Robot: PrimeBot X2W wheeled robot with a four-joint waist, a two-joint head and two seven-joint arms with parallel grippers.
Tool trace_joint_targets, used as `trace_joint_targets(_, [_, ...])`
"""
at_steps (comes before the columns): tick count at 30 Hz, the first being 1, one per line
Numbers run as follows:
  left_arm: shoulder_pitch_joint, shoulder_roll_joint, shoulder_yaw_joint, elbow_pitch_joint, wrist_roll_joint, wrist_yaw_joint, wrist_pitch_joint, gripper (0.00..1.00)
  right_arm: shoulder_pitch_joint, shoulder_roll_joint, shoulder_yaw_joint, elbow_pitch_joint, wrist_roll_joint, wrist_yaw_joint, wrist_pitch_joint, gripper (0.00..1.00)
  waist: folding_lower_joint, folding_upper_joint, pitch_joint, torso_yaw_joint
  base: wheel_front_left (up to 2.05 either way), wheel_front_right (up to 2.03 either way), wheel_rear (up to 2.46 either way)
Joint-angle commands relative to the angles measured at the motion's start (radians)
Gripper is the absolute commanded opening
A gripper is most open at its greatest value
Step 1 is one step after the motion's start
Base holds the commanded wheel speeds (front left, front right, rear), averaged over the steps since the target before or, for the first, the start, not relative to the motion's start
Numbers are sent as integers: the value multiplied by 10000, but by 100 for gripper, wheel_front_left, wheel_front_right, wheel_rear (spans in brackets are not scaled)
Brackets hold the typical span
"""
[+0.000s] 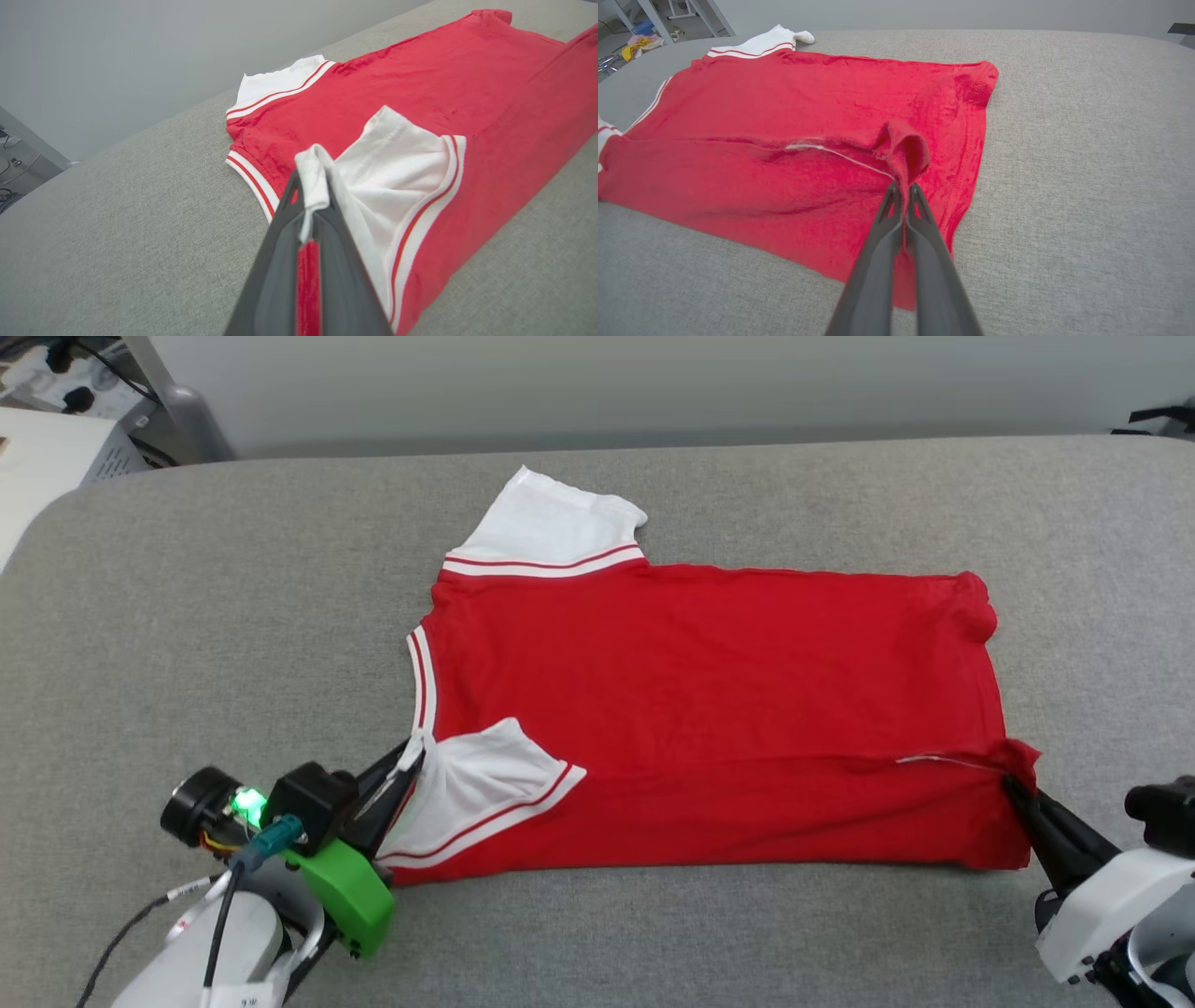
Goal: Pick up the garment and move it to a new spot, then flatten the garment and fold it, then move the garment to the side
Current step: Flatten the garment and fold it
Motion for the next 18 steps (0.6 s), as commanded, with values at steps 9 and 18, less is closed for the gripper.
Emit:
trace_joint_targets(9, [-2801,618,-1930,1407,-1003,-32,41,0,-1607,-74,376,767,450,-7,321,0,1,0,1279,-397,0,0,0])
trace_joint_targets(18, [-4381,554,-3540,3144,-2121,-33,-139,0,-2893,82,1134,1723,567,-7,538,0,1,0,2106,-457,0,0,0])
